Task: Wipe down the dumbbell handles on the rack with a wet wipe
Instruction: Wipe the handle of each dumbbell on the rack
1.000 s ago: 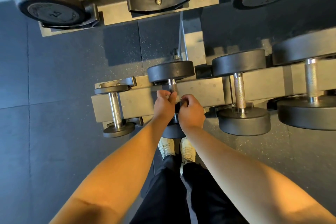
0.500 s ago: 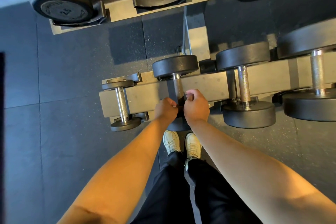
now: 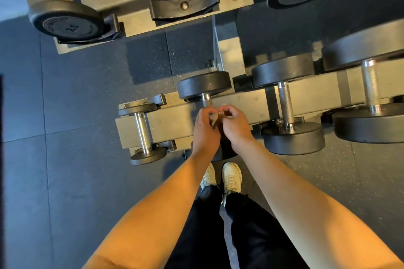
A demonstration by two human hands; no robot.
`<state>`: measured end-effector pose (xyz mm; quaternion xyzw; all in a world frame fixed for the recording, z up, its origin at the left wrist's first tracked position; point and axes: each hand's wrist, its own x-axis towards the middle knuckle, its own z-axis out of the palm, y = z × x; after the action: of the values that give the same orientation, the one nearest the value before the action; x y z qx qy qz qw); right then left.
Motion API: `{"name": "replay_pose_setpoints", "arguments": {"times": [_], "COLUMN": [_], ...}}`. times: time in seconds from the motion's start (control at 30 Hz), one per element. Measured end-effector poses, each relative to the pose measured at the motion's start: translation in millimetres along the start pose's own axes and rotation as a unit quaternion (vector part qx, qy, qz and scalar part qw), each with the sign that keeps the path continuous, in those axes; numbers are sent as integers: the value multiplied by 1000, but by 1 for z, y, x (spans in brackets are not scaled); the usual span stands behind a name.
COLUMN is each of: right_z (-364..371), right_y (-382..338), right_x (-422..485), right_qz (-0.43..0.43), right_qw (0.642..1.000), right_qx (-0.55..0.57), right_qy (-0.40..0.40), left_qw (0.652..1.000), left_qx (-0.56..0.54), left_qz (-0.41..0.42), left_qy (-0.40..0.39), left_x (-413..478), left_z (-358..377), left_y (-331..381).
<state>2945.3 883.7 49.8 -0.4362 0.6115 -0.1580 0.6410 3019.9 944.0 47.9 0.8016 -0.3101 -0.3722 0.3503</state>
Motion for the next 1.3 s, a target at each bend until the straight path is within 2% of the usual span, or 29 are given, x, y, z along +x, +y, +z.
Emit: {"name": "replay_pose_setpoints", "arguments": {"times": [0.07,0.13,0.27,0.4,0.53,0.73,0.87,1.1,1.3], "right_z": [0,4,18,30,30,23,21,16,14], "right_y": [1,0,-13,-15,-16,-7,-3,8,11], "right_x": [10,22,41,59,64,65,62,51,47], "right_qz": [36,37,83,170,229,203,187,146,90], "right_qw": [997,994,988,980,967,973,972,930,896], "right_qx": [50,84,128,86,88,-63,-113,-309,-406], "right_qy": [45,59,11,-52,-66,-88,-91,-139,-157], "left_qw": [1000,999,993,991,992,993,994,991,980], "left_qx": [-1,10,33,46,27,22,31,45,104], "left_qz": [-6,-27,-114,-124,-118,-110,-99,-125,-171], "left_qy": [16,26,10,-1,15,36,29,26,-1], "left_x": [-1,-6,-7,-3,-2,-2,-1,-2,2], "left_z": [-1,-2,-2,-3,-1,0,-1,-1,1], "left_y": [-7,-16,-28,-28,-32,-32,-34,-33,-31]}}
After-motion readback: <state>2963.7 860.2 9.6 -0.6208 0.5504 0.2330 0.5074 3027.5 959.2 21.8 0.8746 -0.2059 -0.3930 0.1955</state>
